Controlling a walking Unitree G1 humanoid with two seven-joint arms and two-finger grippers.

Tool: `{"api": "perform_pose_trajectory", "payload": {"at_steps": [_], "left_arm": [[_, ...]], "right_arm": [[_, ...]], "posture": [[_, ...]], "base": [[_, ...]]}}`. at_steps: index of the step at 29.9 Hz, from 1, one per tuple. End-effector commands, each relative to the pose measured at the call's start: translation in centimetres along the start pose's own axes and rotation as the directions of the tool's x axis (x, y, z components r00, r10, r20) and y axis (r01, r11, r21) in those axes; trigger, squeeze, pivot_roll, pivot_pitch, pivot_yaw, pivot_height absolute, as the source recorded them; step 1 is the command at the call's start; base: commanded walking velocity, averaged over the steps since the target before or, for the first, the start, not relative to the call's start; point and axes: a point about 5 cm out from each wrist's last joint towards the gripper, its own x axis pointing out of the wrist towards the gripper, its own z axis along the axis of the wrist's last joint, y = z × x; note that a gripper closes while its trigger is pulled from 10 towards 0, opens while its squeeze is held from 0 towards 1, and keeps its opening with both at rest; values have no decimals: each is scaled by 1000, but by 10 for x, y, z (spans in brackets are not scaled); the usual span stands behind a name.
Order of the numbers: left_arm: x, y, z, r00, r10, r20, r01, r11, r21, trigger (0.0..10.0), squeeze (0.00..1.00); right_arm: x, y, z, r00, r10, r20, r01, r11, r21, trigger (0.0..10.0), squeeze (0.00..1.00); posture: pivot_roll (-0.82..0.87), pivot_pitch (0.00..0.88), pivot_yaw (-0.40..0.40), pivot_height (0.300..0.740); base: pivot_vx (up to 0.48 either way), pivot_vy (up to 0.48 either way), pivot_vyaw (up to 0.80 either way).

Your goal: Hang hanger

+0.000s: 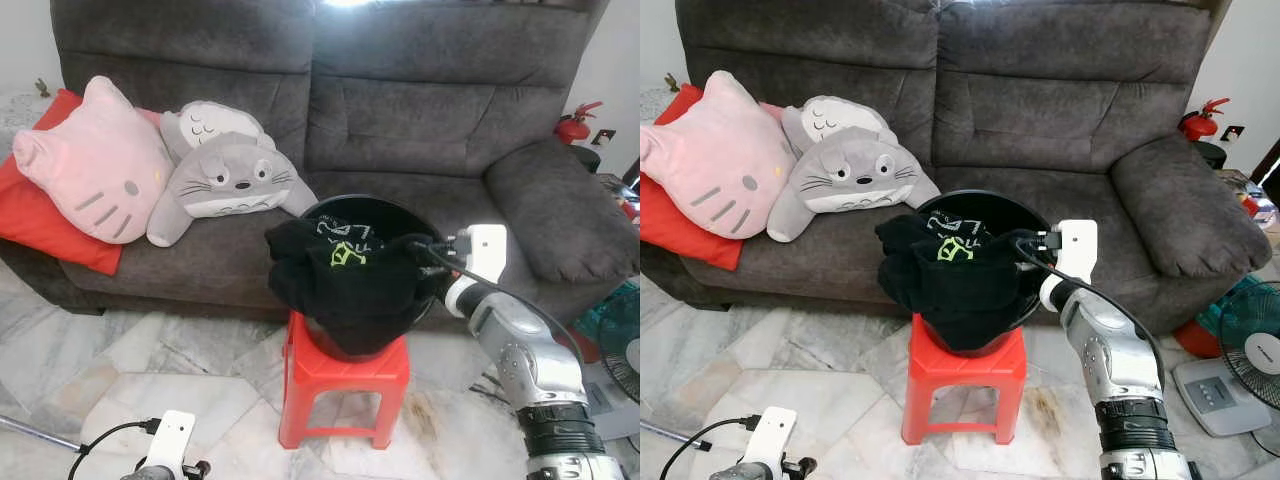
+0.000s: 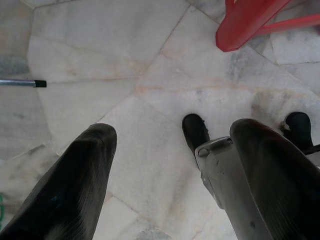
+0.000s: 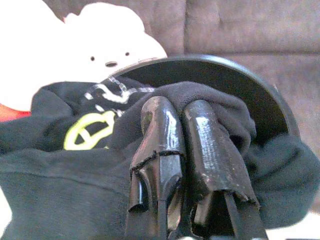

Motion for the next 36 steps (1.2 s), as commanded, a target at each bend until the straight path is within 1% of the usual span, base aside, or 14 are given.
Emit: {"api": "perform_pose_trajectory", "payload": {"at_steps": [1,2,3,4,5,10,16,21,23,27,29,33,35,36], "left_arm": [[0,-1,-4,1000,-6,-17,6,1000,-4,10000,0],[0,-1,-4,1000,-6,-17,6,1000,-4,10000,0],[0,-1,-4,1000,-7,-18,7,1000,-3,10000,0],[0,-2,-3,1000,-8,-17,8,1000,-3,10000,0],[0,-2,-3,1000,-9,-17,9,1000,-3,10000,0],[0,-2,-3,1000,-13,-18,12,1000,-5,10000,0],[0,-2,-4,1000,-14,-20,14,1000,-3,10000,0],[0,-2,-4,1000,-10,-19,10,1000,-2,10000,0],[0,-2,-4,1000,-10,-18,10,1000,-1,10000,0],[0,-2,-4,1000,-11,-19,11,1000,2,10000,0],[0,-2,-4,1000,-15,-19,15,1000,6,10000,0],[0,-3,-4,1000,-16,-19,16,1000,8,10000,0],[0,-3,-4,1000,-16,-18,16,1000,8,10000,0],[0,-3,-4,1000,-15,-17,16,1000,8,10000,0]], "right_arm": [[-4,2,6,999,14,42,-13,1000,-10,10000,0],[-5,3,6,999,21,45,-20,1000,-14,10000,0],[-5,3,6,999,22,45,-22,1000,-13,10000,467],[-6,2,4,999,13,37,-13,1000,-8,10000,788],[-6,1,2,1000,0,29,0,1000,0,10000,1000],[-6,-5,-9,998,-62,-30,63,998,10,10000,1000],[-6,-15,-19,984,-139,-108,136,990,-34,10000,1000],[-9,-14,-6,986,-163,-16,152,947,-283,10000,1000],[-14,-11,-1,987,-159,26,159,932,-326,10000,1000],[-21,-7,4,982,-165,88,185,927,-328,10000,1000],[-33,-3,6,977,-167,133,205,903,-377,10000,1000],[-39,-2,3,978,-164,131,205,881,-427,10000,1000],[-50,1,-5,986,-129,110,169,807,-567,10000,1000],[-54,2,-8,989,-112,94,146,791,-594,10000,1000]], "posture": [[-164,19,-54,740],[-164,19,-54,740],[-164,19,-54,740],[-170,19,-54,740],[-170,19,-55,740],[-170,19,-55,740],[-167,17,-58,740],[-170,15,-59,740],[-170,15,-59,740],[-177,12,-59,740],[-186,10,-58,740],[-186,7,-59,740],[-186,3,-64,740],[-186,3,-64,740]], "base": [[0,0,0],[0,0,0],[0,0,0],[0,0,0],[0,0,0],[0,0,0],[0,0,0],[0,0,0],[0,0,0],[0,0,0],[0,0,0],[0,0,0],[0,0,0],[0,0,0]]}}
